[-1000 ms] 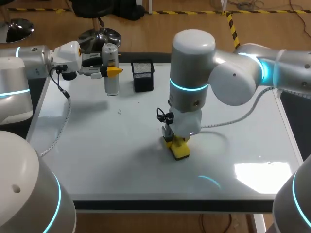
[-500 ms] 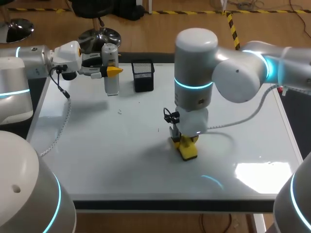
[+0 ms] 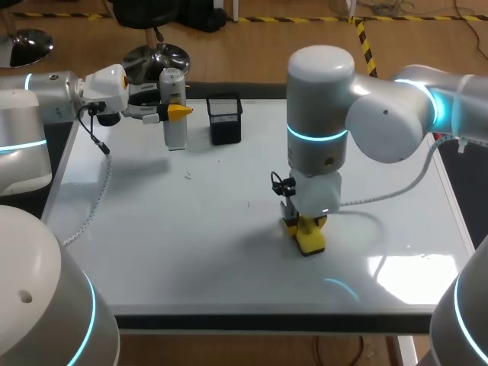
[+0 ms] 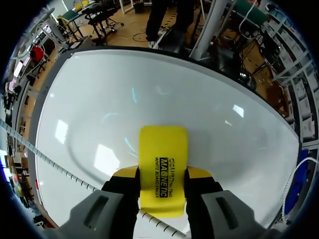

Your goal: Pick up the inspection probe, press it on each red-marked spot on the whiteboard one by one, put down the probe, pick up the eraser, and wipe off all the red marks.

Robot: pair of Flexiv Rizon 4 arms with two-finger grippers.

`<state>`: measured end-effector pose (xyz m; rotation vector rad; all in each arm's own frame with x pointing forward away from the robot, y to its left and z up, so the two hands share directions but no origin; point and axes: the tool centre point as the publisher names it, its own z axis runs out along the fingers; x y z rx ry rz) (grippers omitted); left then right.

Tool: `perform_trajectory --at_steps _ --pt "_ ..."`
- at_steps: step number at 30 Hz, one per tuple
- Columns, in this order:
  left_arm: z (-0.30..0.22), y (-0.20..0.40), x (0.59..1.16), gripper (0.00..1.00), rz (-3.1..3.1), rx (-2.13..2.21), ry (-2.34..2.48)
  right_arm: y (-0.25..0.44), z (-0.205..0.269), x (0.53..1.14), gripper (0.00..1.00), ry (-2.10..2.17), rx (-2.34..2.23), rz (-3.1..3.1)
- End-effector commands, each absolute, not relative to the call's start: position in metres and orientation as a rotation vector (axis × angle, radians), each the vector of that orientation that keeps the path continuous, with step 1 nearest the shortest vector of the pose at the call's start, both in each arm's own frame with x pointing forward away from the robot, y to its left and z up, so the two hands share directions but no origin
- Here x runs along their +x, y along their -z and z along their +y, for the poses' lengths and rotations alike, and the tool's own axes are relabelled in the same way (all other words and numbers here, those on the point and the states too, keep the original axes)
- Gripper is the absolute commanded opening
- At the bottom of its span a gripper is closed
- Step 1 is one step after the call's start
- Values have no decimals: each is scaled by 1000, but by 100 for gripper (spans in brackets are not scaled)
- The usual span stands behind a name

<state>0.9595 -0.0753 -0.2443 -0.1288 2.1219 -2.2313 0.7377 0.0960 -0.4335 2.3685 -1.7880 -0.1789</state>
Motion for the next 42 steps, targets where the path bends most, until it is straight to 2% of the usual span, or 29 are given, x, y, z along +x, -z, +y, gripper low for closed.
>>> perform_trajectory --at_steps 1,23,42 --pt "-75 243 959 0 2122 -130 2230 445 85 732 0 168 2374 -1796" --pt "-75 243 959 0 2122 -130 2230 395 66 756 0 93 2366 -1885" --pt "-75 243 959 0 2122 -130 2230 379 27 824 0 169 2292 -1982"
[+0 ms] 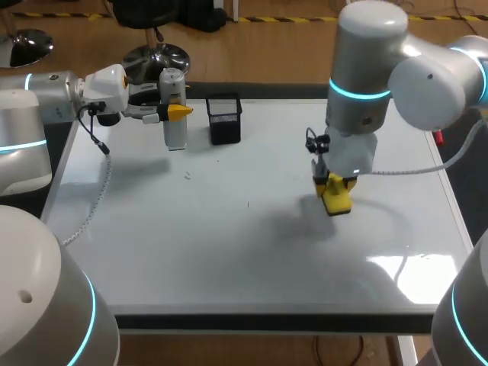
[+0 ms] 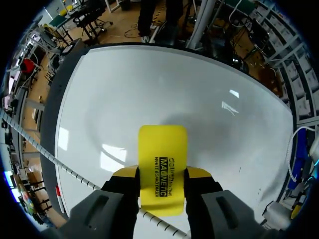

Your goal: Pick up the inspection probe, press it on each red-marked spot on the whiteboard one by one, put down the probe, pick up the eraser, and wipe off all the red marks.

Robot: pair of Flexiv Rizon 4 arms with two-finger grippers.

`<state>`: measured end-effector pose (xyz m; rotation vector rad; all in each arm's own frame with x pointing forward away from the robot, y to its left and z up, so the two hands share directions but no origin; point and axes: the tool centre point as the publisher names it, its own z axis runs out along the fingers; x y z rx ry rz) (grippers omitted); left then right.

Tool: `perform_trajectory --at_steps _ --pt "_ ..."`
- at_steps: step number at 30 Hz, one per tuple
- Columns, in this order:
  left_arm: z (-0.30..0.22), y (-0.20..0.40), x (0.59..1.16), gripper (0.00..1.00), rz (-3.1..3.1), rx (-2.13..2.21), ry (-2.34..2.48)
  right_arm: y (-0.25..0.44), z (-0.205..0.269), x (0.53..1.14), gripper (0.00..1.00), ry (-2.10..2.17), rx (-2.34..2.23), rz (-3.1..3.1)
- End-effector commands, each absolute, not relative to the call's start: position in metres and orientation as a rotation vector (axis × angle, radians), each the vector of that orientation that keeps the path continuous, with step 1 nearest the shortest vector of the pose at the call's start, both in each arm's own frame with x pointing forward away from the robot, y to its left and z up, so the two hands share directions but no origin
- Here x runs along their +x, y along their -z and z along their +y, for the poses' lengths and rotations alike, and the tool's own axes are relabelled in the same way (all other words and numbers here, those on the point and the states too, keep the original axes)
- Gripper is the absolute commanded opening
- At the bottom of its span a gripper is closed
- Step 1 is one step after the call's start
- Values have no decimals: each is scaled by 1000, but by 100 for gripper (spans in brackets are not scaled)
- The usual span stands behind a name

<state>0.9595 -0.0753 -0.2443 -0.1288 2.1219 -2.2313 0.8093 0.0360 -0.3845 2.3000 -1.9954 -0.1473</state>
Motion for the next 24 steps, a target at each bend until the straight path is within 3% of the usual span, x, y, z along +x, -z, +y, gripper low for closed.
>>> perform_trajectory --at_steps 1,24 --pt "-75 243 959 0 2122 -130 2230 378 25 828 0 169 2285 -1984" --pt "-75 243 959 0 2122 -130 2230 358 -31 875 0 183 2175 -2099"
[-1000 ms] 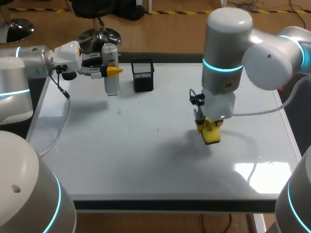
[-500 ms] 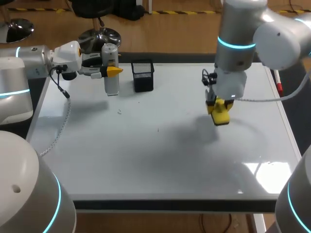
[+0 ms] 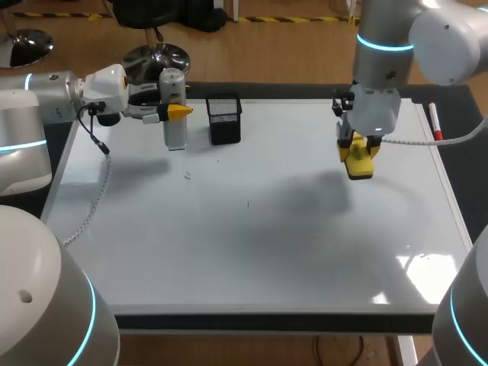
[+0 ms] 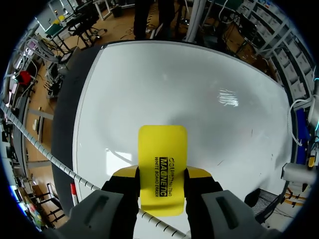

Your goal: Pick up the inspection probe, press it on each red-marked spot on the whiteboard one by one, put down the probe, pick up the eraser, and wipe off all the red marks.

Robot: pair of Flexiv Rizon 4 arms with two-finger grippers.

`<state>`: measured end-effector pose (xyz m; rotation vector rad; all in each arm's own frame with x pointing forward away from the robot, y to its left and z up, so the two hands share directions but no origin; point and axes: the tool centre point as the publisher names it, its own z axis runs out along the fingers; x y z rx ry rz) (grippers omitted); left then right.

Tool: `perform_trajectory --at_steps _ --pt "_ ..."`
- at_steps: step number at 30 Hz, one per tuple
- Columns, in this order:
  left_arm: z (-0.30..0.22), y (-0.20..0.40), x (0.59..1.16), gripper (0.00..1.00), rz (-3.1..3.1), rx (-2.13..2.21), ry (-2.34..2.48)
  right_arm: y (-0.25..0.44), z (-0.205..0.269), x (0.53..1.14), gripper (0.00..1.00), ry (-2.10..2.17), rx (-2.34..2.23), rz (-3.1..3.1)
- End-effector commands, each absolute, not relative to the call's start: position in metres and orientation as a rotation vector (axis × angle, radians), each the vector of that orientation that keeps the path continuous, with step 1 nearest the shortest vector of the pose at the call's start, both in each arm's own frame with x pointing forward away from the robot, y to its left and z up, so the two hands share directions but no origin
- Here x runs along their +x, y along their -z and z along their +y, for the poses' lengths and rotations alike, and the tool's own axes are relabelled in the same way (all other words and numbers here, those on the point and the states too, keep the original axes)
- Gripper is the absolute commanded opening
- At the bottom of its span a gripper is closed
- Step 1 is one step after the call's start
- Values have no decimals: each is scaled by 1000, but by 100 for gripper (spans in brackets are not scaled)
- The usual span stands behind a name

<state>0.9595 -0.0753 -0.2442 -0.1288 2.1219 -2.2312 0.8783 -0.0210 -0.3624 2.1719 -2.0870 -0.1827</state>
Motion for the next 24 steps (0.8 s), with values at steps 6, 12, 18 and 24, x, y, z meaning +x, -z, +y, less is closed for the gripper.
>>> perform_trajectory --at_steps 6,12,18,24 --pt "-75 243 959 0 2122 -130 2230 352 -46 872 0 171 2145 -2128" --pt "-75 243 959 0 2122 -130 2230 347 -56 872 0 156 2126 -2151" --pt "-75 243 959 0 2122 -130 2230 345 -56 874 0 157 2137 -2166" --pt "-75 243 959 0 2122 -130 2230 345 -56 874 0 157 2137 -2166"
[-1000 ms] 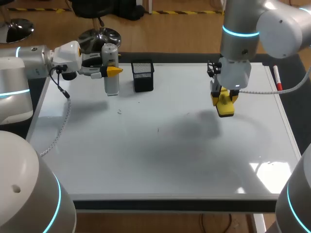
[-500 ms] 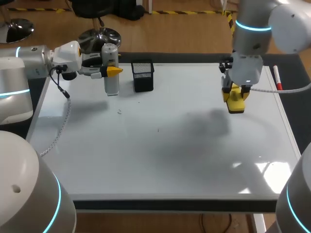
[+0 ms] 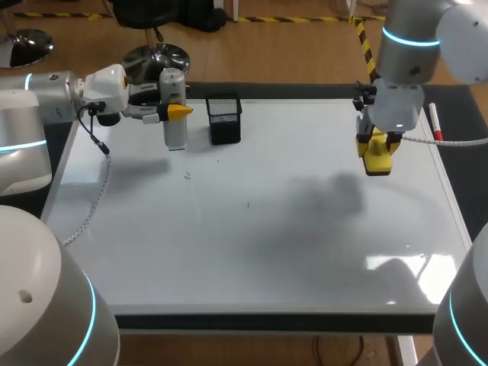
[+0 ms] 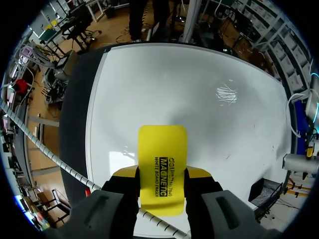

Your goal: Pick up the inspection probe, press it on each red-marked spot on the whiteboard one by one, put down the probe, pick up the eraser, and wipe off all the red marks.

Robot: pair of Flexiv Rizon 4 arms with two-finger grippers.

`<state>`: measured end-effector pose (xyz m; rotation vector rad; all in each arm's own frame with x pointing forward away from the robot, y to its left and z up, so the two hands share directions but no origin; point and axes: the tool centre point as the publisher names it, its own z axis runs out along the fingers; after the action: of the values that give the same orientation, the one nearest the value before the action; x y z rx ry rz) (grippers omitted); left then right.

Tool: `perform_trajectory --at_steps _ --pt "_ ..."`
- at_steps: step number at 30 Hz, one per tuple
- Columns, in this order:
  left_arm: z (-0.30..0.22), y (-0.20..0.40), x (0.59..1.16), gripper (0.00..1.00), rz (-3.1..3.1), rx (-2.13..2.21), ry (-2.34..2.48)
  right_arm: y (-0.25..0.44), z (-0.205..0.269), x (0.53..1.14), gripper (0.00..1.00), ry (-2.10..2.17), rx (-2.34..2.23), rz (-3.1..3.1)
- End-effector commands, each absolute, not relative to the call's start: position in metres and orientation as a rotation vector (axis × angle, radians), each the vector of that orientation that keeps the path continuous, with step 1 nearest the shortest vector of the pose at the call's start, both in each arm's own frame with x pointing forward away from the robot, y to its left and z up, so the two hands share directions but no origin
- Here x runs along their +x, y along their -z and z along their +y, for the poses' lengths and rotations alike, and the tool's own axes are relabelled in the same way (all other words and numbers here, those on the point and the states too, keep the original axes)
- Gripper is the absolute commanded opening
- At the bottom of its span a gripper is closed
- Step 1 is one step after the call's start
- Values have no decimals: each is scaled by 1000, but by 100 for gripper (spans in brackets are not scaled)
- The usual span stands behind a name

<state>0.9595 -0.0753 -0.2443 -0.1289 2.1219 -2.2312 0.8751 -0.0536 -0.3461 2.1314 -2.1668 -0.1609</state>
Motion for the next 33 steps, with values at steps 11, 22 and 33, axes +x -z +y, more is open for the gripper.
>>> perform_trajectory --at_steps 11,22,33 --pt "-75 238 960 0 2115 -105 2228 345 -56 874 0 157 2137 -2166" --pt "-79 214 975 0 2108 -4 2214 345 -56 874 0 157 2137 -2166" --pt "-96 181 1009 0 2093 123 2223 345 -56 874 0 157 2137 -2166"
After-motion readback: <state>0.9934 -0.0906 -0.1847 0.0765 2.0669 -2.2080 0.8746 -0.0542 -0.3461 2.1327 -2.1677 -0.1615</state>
